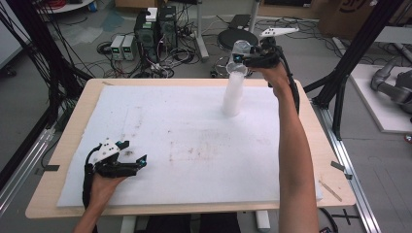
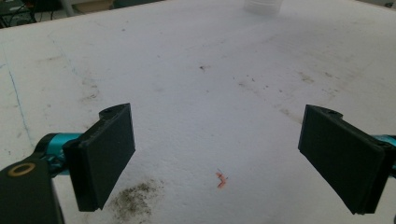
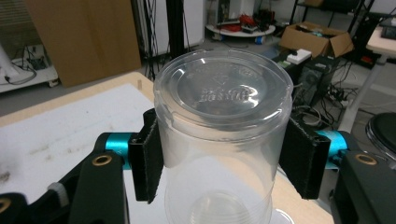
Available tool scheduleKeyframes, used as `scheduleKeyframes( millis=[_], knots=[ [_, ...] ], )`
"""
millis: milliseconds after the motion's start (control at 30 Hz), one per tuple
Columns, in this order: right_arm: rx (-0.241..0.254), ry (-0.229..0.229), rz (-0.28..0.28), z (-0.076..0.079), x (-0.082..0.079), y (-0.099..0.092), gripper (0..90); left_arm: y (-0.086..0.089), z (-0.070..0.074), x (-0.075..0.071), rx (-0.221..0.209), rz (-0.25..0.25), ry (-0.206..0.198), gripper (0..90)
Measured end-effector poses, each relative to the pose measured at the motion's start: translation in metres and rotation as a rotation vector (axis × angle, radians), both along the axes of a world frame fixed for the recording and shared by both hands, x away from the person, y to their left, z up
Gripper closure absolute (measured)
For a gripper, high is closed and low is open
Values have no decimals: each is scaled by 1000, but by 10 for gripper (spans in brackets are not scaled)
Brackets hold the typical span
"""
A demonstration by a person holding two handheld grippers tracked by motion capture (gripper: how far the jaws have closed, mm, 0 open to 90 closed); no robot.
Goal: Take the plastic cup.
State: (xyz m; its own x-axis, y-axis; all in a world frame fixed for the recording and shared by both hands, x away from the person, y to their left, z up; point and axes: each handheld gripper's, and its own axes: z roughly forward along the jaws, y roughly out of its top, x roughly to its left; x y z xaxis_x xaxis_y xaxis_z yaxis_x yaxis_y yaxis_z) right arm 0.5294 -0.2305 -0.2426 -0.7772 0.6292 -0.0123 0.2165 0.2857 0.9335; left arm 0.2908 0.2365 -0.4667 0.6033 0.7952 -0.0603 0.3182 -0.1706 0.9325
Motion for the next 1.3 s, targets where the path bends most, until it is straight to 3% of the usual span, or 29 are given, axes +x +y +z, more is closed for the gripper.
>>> scheduleKeyframes(
  millis=[133,300,400,600,867,1100,1167,1300],
  knots=[
    [-11,15,-5,1,-2,-3,384,0,0,0,-1,-1,-1,107],
    [1,-15,3,8,-9,-4,387,0,0,0,1,1,2,107],
    [-2,-11,11,11,-14,-3,386,0,0,0,0,0,1,107],
    [17,7,27,10,-33,0,384,0,0,0,-2,-1,1,107],
    [34,38,102,3,-72,7,385,0,0,1,-2,-10,7,107],
    [41,22,235,-11,-117,24,385,0,0,1,-1,-17,15,107],
    [36,0,253,-15,-129,28,388,0,0,1,1,-19,13,107],
    [39,12,281,-24,-150,34,392,0,0,1,4,-24,7,107]
  ],
)
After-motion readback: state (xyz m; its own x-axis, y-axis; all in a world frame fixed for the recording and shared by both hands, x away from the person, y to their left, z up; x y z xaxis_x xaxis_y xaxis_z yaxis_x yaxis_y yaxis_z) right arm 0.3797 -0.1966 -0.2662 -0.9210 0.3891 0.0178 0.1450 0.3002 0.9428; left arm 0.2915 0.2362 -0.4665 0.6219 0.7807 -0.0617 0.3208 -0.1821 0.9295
